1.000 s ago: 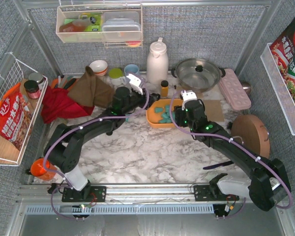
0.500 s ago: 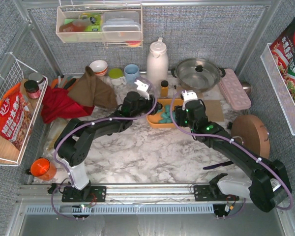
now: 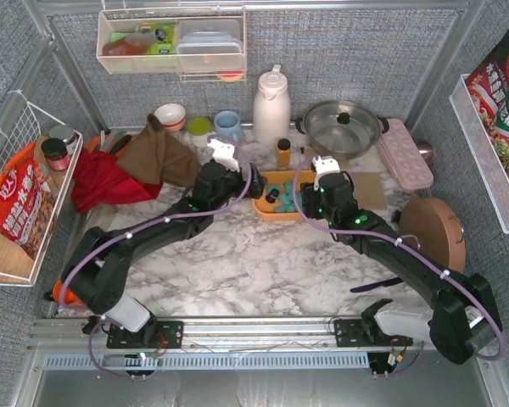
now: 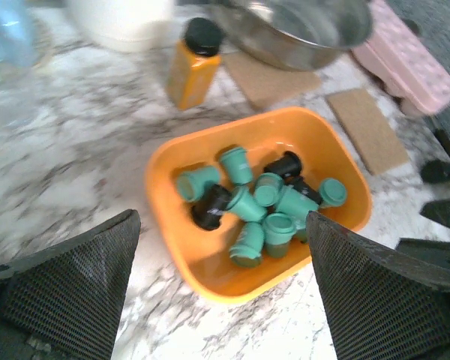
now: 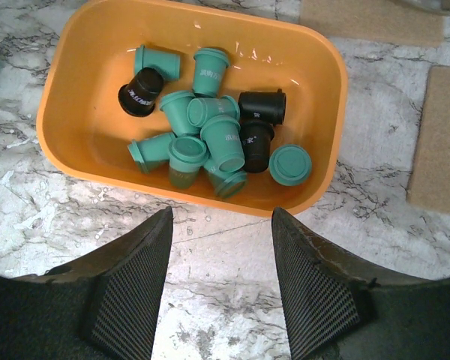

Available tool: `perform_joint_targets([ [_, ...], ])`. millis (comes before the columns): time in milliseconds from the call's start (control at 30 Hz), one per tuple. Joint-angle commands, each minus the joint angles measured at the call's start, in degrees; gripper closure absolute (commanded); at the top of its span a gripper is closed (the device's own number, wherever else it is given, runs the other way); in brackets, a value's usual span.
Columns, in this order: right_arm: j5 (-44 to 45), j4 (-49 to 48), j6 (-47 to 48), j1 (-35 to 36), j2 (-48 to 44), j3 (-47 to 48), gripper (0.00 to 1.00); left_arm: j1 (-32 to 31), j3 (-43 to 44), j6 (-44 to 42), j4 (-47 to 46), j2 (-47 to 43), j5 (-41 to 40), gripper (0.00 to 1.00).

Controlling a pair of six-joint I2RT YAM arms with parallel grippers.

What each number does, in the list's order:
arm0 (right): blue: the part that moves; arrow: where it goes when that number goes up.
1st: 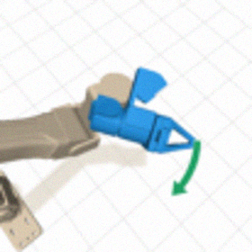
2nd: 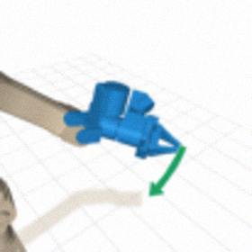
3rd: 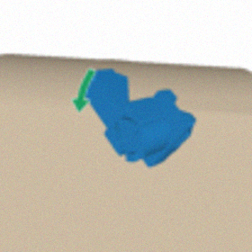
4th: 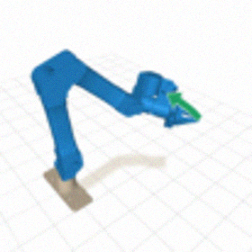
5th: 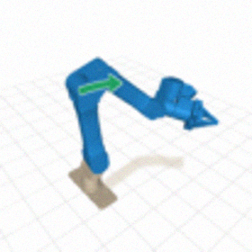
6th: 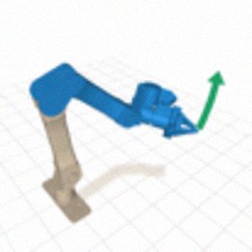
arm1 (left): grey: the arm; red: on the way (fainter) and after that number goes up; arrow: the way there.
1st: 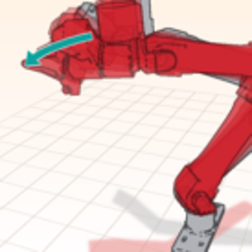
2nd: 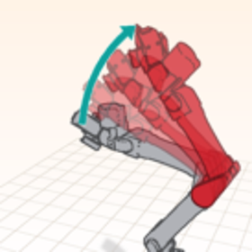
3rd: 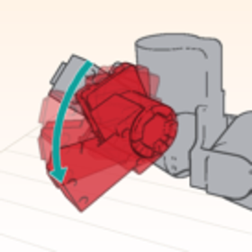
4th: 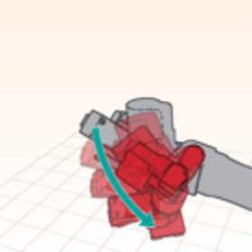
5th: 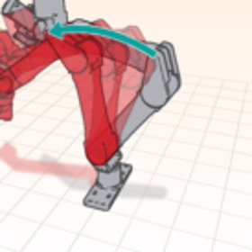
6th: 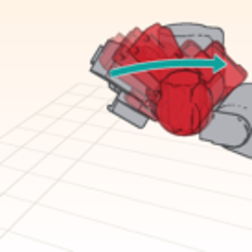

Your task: Mix the coffee capsules in the storage basket

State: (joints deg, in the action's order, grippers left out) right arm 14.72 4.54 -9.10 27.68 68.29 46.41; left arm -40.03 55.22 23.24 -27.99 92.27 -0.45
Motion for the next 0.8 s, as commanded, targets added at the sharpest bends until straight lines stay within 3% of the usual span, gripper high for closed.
perform_joint_targets([
  [0,-0.32,-0.16,-0.04,-0.06,0.51,0.92,0.41,-0.05,-1.76,6.56,17.67,-5.76,-16.83,0.01],
  [233,-1.34,-0.01,-0.39,-0.01,1.3,1.29,0.41,-0.05,-5.27,24.03,48.16,-13.07,-35.23,0.01],
  [400,-1.86,-0.05,-0.65,0.03,1.62,1.37,0.41,0.35,-9.94,28.79,54.85,-16.1,-38.73,0.01],
  [533,-1.97,-0.01,-0.65,0.01,1.82,1.39,0.41,3.28,-12.62,26.01,51.66,-17.26,-36.8,0.01],
  [767,-1.89,0.17,-0.32,-0.03,1.98,1.46,0.41,9.39,-14.66,20.76,41.1,-15.02,-28.81,0.11],
])
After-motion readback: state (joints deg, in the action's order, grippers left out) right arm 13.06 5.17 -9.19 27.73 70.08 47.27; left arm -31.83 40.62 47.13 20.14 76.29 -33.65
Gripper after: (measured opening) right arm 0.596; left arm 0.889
